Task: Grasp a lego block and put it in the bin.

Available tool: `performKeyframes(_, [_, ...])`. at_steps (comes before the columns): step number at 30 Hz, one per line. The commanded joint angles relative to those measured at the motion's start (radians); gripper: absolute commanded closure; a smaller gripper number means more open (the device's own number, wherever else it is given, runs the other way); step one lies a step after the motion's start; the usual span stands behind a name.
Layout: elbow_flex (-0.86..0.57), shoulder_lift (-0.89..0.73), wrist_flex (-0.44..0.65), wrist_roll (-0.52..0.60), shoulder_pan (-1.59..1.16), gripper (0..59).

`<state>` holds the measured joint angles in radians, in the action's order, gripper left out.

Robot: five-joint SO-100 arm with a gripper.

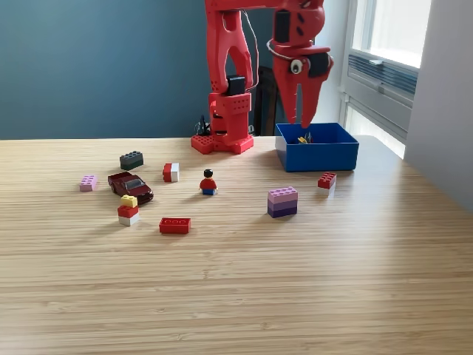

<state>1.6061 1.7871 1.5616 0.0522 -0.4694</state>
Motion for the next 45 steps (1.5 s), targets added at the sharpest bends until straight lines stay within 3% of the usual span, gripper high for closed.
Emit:
performKeyframes(1, [-0.052, 0.067, -0.037, -0.046, 0.178, 48.2])
performKeyframes(36, [0.063, 0.067, -0.187, -0.110, 0.288, 46.6])
performKeyframes(45, [0.104, 0.067, -0.262, -0.132, 0.419, 41.0])
